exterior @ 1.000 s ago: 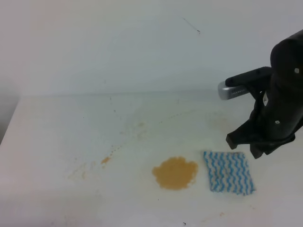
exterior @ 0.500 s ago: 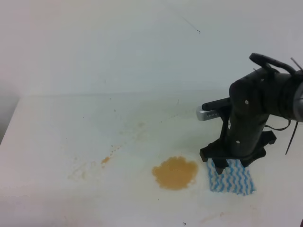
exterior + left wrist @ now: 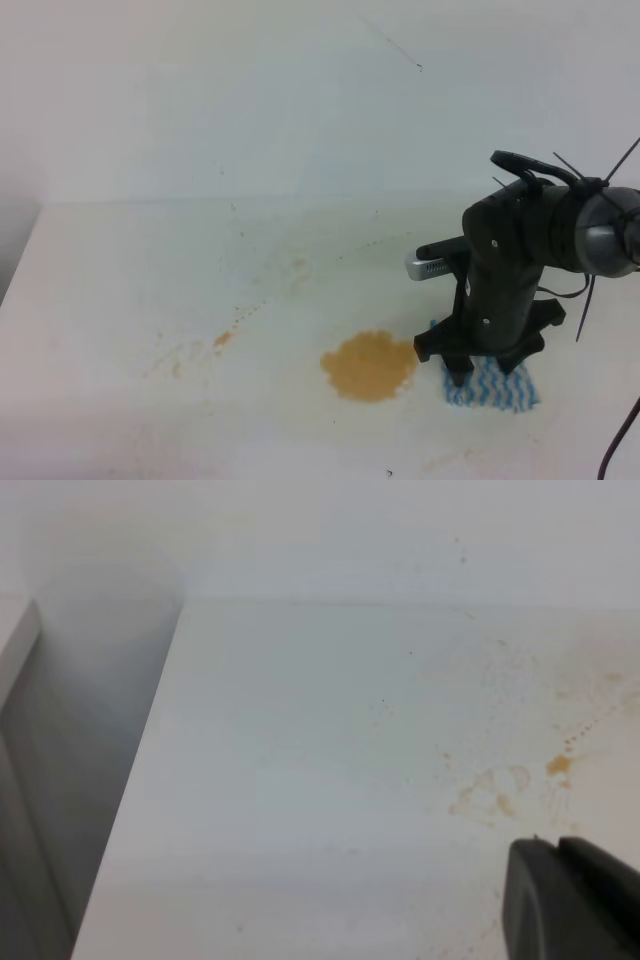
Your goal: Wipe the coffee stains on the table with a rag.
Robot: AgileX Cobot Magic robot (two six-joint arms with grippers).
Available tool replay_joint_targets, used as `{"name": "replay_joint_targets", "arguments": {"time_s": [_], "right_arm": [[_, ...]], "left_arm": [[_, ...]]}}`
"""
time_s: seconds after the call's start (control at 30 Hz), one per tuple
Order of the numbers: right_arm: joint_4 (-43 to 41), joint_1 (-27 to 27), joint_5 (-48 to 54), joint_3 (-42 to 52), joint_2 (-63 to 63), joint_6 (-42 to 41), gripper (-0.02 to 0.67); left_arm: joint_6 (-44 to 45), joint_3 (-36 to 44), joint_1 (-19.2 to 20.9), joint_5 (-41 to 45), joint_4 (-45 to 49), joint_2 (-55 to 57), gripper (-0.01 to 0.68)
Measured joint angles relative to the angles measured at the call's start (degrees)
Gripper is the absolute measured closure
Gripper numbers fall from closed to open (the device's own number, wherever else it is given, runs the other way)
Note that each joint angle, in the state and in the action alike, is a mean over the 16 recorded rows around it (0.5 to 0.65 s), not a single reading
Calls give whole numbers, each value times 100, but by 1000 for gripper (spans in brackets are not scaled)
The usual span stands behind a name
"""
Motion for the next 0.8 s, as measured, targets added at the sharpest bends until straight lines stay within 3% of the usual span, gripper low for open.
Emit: {"name": "replay_joint_targets", "arguments": {"time_s": [0.43,0.8], "right_arm": [[-185,112,78,-278,9,38,574],[-438,642,607,-1344,17,-187,607]], "left_arm": [[0,13,0,-7,0,-20,677],[0,54,0,-27,1,-60,676]]}}
